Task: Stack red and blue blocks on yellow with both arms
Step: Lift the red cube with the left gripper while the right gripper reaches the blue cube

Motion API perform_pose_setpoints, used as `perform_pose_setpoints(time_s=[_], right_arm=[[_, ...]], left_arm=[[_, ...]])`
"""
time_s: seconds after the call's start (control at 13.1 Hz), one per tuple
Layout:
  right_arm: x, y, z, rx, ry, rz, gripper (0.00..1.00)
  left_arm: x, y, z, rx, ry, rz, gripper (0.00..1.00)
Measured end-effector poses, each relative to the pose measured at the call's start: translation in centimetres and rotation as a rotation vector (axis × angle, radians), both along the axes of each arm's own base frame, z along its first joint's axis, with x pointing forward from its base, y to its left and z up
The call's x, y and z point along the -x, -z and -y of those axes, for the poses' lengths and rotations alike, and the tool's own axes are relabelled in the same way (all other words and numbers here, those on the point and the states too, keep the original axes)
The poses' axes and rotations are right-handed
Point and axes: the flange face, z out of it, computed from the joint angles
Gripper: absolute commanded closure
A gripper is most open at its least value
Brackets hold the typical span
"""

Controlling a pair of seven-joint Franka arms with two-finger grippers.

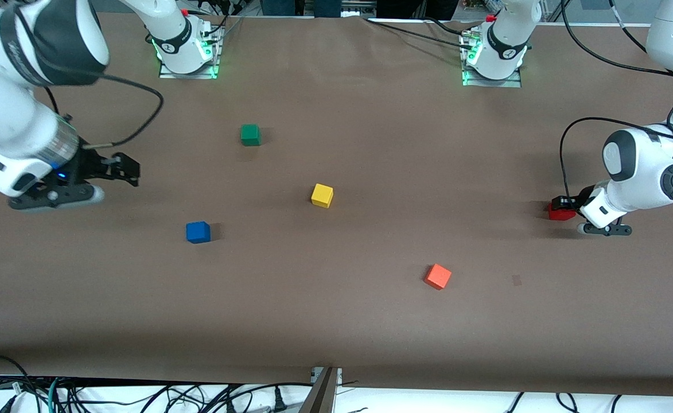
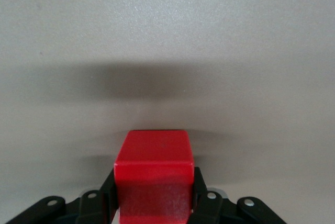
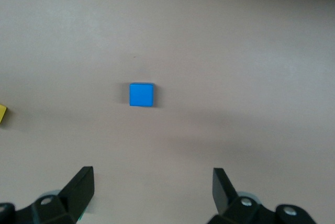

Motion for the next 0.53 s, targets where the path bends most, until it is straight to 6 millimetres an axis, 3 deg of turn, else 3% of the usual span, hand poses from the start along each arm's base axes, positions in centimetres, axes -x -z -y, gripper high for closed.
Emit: perform_pose_setpoints(time_s=[0.15, 0.31, 0.53], right_arm=[[0.0, 1.9, -2.9, 0.032, -0.054, -0.025, 0.0], [-0.6, 5.5, -3.9, 0.074, -0.076, -0.075, 0.0], [-2.5, 13.1, -1.7, 0.045, -0.017, -0.181, 0.0]], left_arm=[[-0.3, -0.4, 0.6, 0.002, 0.01, 0.008, 0.64], [-1.3, -1.9, 1.4, 0.001, 0.026, 0.03, 0.64], [-3.8, -6.5, 3.8, 0.011, 0.046, -0.004, 0.66]])
